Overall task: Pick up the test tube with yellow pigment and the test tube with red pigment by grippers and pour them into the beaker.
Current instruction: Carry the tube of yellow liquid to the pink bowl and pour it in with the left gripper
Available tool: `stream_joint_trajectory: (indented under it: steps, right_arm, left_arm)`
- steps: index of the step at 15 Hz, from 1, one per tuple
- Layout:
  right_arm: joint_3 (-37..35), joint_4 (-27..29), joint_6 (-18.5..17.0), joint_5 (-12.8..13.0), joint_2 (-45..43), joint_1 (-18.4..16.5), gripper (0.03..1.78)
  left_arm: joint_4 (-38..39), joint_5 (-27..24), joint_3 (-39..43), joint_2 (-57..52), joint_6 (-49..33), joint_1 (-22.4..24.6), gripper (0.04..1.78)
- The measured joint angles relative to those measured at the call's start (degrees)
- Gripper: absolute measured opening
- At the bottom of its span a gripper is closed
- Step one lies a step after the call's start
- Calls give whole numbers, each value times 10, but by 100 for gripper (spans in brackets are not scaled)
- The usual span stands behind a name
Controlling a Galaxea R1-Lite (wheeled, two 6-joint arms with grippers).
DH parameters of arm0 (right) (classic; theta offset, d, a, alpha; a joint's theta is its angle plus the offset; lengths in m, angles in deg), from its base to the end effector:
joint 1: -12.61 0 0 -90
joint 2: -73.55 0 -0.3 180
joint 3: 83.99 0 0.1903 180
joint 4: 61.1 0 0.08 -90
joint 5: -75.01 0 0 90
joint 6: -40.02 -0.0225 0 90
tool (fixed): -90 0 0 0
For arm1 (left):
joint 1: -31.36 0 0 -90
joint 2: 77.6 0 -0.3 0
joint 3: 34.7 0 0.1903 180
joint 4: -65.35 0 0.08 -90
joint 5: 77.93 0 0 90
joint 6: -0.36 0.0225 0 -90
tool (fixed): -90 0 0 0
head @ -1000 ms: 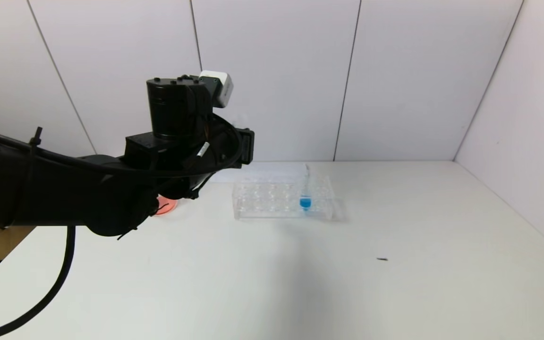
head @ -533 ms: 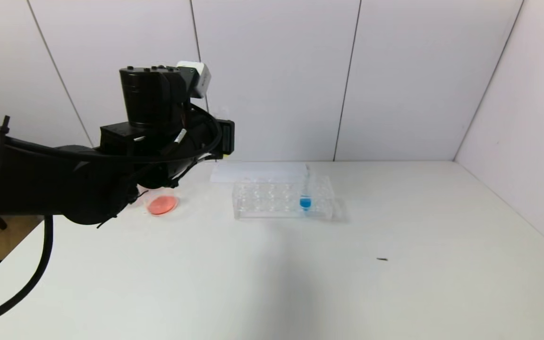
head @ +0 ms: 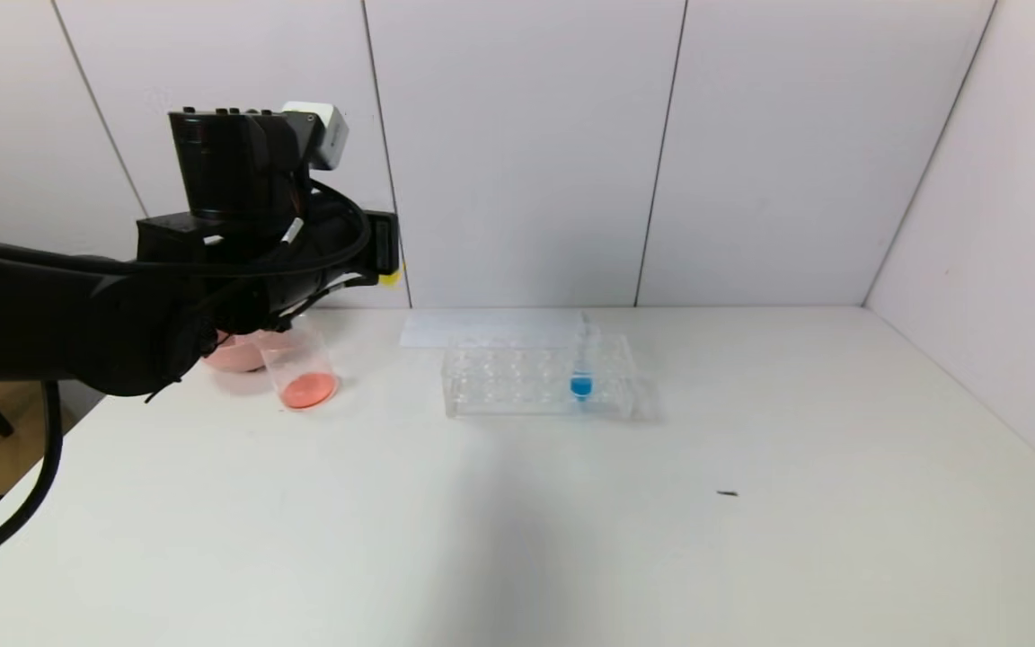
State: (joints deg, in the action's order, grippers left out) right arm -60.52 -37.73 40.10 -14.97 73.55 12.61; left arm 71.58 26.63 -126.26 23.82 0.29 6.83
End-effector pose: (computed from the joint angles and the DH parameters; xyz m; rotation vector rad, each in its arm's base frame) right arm -0.0229 0.0000 0.0760 -0.0014 -0.0017 -0.0004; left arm 0.3194 -0.1395 0.2550 0.0200 0.0599 -0.1739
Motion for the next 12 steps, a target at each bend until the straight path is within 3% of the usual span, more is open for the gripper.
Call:
stream_joint_trajectory:
  steps: [12]
  right_arm:
    - [0,0,0,0,0,0,170]
  left_arm:
    - [-37,-46,-30,-6,-2,85,44]
